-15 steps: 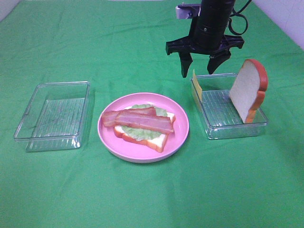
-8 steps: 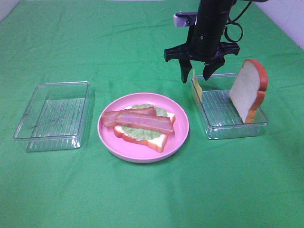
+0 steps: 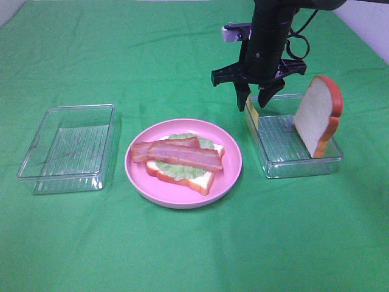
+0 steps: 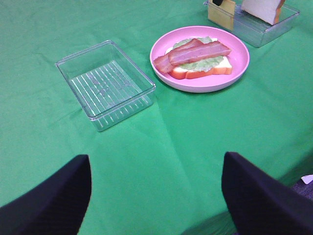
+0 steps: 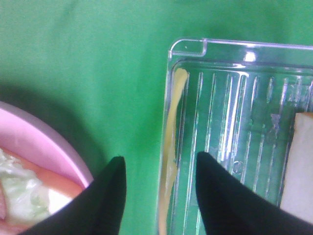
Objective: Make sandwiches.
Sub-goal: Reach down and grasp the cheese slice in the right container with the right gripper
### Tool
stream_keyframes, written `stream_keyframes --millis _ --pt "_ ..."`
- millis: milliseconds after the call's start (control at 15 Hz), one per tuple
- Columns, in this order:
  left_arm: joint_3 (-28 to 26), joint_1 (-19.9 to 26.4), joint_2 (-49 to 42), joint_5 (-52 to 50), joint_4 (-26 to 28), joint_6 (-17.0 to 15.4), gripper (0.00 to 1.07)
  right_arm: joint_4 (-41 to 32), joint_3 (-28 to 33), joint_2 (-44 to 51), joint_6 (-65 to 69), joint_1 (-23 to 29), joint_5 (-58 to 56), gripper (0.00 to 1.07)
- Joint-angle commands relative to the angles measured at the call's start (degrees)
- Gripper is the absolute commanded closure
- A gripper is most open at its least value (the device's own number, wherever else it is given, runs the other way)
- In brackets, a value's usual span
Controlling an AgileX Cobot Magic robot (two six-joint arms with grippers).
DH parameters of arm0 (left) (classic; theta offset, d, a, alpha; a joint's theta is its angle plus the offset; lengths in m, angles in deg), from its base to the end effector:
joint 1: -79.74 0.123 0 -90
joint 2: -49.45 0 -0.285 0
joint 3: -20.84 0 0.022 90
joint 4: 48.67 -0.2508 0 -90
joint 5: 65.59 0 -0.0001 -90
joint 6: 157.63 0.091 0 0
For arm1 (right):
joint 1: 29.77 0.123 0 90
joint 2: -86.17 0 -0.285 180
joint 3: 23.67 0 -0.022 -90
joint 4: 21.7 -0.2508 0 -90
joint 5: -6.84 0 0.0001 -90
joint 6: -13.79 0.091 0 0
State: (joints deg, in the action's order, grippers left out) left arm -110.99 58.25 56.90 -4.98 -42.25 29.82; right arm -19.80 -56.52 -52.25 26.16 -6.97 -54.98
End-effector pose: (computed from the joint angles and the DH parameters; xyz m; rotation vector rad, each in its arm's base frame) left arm -0.0095 -0.0058 0.2798 0.5143 1.9695 -0.2881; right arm 0.4440 0.1837 0.1772 -0.2837 2.9082 0.0544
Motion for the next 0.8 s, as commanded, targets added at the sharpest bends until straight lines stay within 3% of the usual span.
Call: stream_keyframes --millis 67,800 --pt "0.34 0.11 -0.69 -0.63 0.17 -0.23 0.35 0.97 -0.4 -0.17 -0.63 -0.17 -0.29 0.65" --pt "0.34 0.11 -0.69 -0.63 0.17 -0.23 0.35 0.74 -0.4 -1.2 -0.63 -0.29 -0.63 0.68"
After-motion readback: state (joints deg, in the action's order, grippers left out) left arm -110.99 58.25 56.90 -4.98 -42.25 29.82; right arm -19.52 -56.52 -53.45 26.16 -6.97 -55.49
